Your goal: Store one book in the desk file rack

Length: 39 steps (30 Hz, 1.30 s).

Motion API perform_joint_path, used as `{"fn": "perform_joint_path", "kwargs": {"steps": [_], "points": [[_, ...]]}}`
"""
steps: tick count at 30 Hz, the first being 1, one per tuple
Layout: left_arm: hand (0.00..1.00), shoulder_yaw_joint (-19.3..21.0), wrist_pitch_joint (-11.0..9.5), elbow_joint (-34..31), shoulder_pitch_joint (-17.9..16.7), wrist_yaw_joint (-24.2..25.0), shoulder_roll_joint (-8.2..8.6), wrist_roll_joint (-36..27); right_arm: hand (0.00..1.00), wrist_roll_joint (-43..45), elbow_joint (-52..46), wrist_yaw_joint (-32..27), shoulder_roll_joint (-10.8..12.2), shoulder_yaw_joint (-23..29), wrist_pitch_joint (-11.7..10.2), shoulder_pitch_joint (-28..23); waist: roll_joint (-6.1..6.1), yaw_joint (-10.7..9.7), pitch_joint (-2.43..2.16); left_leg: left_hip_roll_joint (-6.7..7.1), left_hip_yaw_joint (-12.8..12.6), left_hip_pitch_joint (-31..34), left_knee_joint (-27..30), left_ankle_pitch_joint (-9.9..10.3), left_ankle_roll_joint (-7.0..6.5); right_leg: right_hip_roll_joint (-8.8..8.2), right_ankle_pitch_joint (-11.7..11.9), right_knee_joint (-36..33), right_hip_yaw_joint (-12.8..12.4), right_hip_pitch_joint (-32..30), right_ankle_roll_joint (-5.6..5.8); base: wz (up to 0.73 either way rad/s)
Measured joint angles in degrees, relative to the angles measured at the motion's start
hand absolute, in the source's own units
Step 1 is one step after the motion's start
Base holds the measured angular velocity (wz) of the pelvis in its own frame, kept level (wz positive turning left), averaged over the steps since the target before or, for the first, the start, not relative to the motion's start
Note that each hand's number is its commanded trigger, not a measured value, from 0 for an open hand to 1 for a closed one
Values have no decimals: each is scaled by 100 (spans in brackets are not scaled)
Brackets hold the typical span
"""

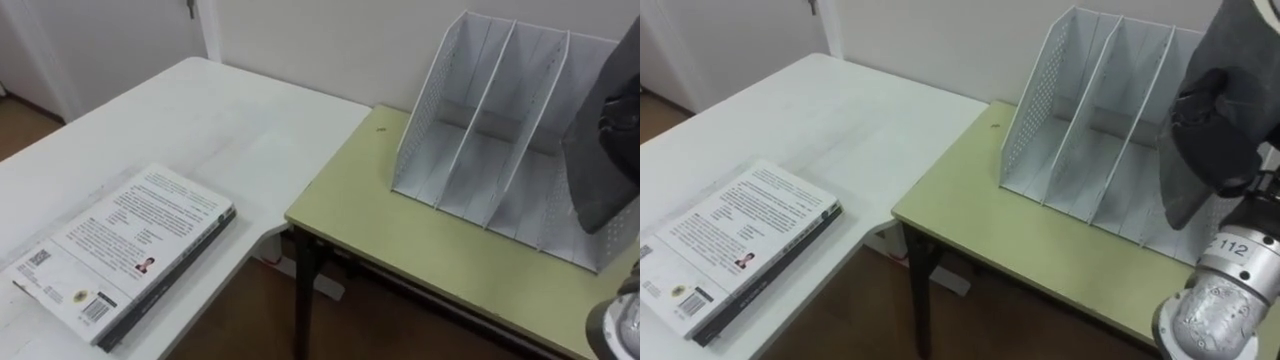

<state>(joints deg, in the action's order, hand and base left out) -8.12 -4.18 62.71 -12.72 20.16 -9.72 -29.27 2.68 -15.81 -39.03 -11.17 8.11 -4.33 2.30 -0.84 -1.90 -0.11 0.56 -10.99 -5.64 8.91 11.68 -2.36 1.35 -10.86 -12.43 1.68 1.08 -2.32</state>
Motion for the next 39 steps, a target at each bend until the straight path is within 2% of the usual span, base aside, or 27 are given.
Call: {"fn": "perform_joint_path", "kwargs": {"steps": [16, 19, 23, 25, 28, 30, 33, 37, 39], "points": [[0, 9, 0, -8, -4, -103, 24, 1, 100, -37, 1, 4, 0, -2, 0, -1, 5, 23, -3, 0, 19, 4, 0, 0, 0, -5, 5, 14, 15, 0, 7, 0], [0, 22, 2, -9, 2, -97, 23, 11, 100, -31, 1, 73, 0, -6, 0, -1, -21, 37, -2, 0, 19, 6, 0, 0, 0, -6, 5, 23, 16, 0, 7, 0], [0, 122, 13, 6, -3, -87, 21, 16, 100, -23, 159, 113, -10, -1, 1, 1, -116, 69, -33, -5, 20, 1, 0, 0, 0, 1, 16, 54, 18, 26, 2, 0], [0, 122, 13, 4, -4, -100, 13, 23, 100, -24, 308, 122, -37, 0, 4, 17, -139, 76, -32, -5, 20, -6, 0, 0, 0, -2, 25, 74, 32, 53, 3, 4], [0, 119, 20, -1, 1, -105, 7, 25, 100, -20, 588, 122, -50, 15, 32, 182, -155, 65, -19, 1, 20, -3, 0, 0, -1, -11, 27, 74, 47, 54, 9, 3], [0, 119, 35, 5, 35, -106, 0, 30, 100, -63, 816, 120, -106, 17, 69, 468, -186, 61, 13, 2, 26, 6, 0, -1, -1, -12, 27, 65, 51, 37, 9, 0], [0, 118, 51, 4, 42, -105, -12, 69, 100, -69, 1031, 123, -261, 57, 71, 821, -190, 52, 21, 3, 31, 37, 8, -1, -2, -21, 27, 70, 104, 26, 10, 6], [0, 147, 100, -9, 68, -97, -26, 209, 100, -56, 1306, 175, -304, 253, 111, 1361, -203, 31, 29, 1, 30, 95, 38, -1, -2, -30, 28, 69, 164, 1, 10, 8], [0, 147, 146, -11, 98, -91, -34, 244, 100, -64, 1805, 176, -526, 283, 160, 1719, -207, 54, 27, 1, 29, 98, 39, -1, -2, -33, 28, 70, 174, 2, 9, 0]]}}
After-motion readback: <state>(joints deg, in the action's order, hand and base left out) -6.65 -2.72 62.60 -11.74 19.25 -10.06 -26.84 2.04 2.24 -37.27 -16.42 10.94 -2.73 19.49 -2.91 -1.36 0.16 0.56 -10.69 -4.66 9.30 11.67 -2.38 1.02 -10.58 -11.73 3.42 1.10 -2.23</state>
